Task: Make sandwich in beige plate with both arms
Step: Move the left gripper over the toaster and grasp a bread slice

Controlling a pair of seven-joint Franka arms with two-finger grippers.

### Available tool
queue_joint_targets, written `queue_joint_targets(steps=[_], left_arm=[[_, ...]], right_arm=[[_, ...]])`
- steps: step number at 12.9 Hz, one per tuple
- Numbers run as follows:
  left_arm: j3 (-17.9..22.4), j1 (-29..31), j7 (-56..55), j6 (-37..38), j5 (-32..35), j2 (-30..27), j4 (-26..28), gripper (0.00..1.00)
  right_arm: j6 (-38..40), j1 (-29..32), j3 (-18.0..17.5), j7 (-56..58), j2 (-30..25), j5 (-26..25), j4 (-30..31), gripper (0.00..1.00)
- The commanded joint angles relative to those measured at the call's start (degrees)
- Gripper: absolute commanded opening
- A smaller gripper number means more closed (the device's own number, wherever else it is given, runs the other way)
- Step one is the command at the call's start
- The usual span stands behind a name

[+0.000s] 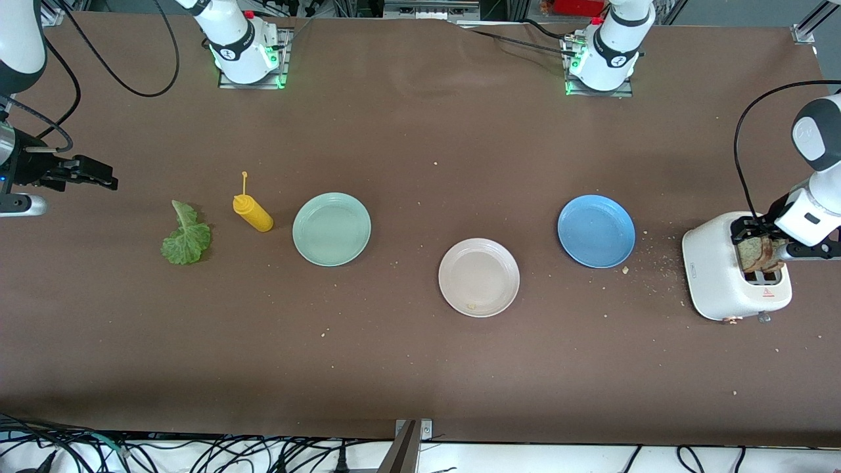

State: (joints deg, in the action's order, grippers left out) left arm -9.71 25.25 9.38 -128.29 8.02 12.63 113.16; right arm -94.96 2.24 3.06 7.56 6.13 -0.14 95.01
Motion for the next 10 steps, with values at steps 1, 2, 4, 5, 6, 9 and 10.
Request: queue_joint_targets(steps=[1,2,4,5,6,9,10], left_arm=[[-0.7,0.9,0.0,-0.7,0.5,-1.9,1.6,0.0],[-0.7,0.9,0.0,-0.6,0.5,-1.8,1.6,0.0],[-0.7,0.9,0.1,-0.6,0.5,-1.9,1.3,0.0],[-0.7,0.9,0.2,-0.6,0.5,-2.0,1.2,0.0],[-0.7,0.9,0.3,-0.6,0.5,-2.0,1.1,0.0],[-0.8,0.8,0.1,-0.3,0.5,-3.5,0.4,0.0],[-0.9,0.7,0.2,-0.3,0.5,-4.3,0.3,0.0]], right_arm=[[1.4,0.3,-0.2,-0.4,0.3,1.0,-1.3,1.0],[1.4,0.3,-0.2,-0.4,0.3,1.0,-1.3,1.0],[1.4,0.3,-0.2,-0.4,0.3,1.0,-1.3,1.0],[1.4,0.3,-0.2,-0.4,0.3,1.0,-1.3,1.0],[1.4,0.3,-0.2,-0.4,0.3,1.0,-1.4,1.0],[1.4,0.3,-0.2,-0.4,0.3,1.0,-1.3,1.0],[1.4,0.4,-0.2,-0.4,0.3,1.0,-1.3,1.0]])
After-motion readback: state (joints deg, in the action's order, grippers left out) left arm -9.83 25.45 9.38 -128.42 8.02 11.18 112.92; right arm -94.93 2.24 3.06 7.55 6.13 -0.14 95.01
